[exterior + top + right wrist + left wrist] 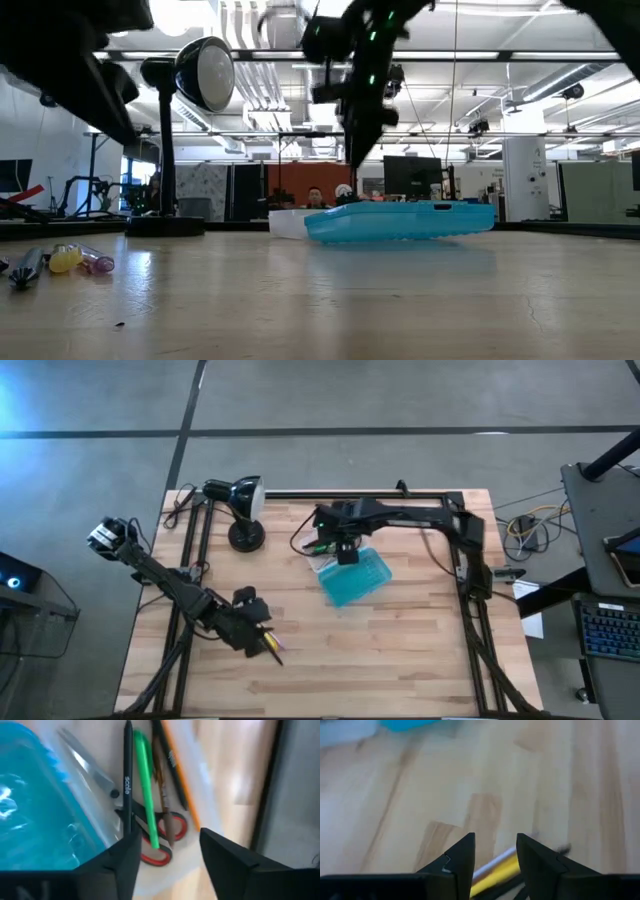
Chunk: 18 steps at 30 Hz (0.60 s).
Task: Pick & place school supplies into a supply box
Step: Put the purple pen into the supply box
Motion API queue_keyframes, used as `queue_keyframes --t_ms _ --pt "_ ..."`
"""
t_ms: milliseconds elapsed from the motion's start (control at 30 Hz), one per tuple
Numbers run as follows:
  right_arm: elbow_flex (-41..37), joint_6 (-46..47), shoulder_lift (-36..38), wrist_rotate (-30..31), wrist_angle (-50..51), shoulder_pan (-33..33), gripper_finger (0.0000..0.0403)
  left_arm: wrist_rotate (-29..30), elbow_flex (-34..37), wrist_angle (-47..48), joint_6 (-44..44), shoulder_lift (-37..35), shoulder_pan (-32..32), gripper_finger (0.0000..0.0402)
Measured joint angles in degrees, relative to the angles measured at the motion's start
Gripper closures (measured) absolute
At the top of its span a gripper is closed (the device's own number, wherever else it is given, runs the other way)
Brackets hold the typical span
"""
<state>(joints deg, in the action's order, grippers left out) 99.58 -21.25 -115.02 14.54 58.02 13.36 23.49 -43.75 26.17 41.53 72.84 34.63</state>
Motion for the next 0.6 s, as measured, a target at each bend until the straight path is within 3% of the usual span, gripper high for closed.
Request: queue_keyframes --t_ms 200,367,600 --pt "-3.9 5.1 10.9 0.4 0.3 -5.5 0.0169 -1.6 1.1 -4.9 -17.7 0.6 -1.1 0.0274" --pt "-10.4 15.7 18.3 3.1 0.3 -12.4 0.0168 -8.3 3.3 -18.6 -22.1 5.7 -2.3 0.0274" --pt "-19.9 31.9 24.6 8.4 0.0 -20.7 0.0167 -13.8 0.5 -20.1 -25.9 16.9 -2.3 0.0274"
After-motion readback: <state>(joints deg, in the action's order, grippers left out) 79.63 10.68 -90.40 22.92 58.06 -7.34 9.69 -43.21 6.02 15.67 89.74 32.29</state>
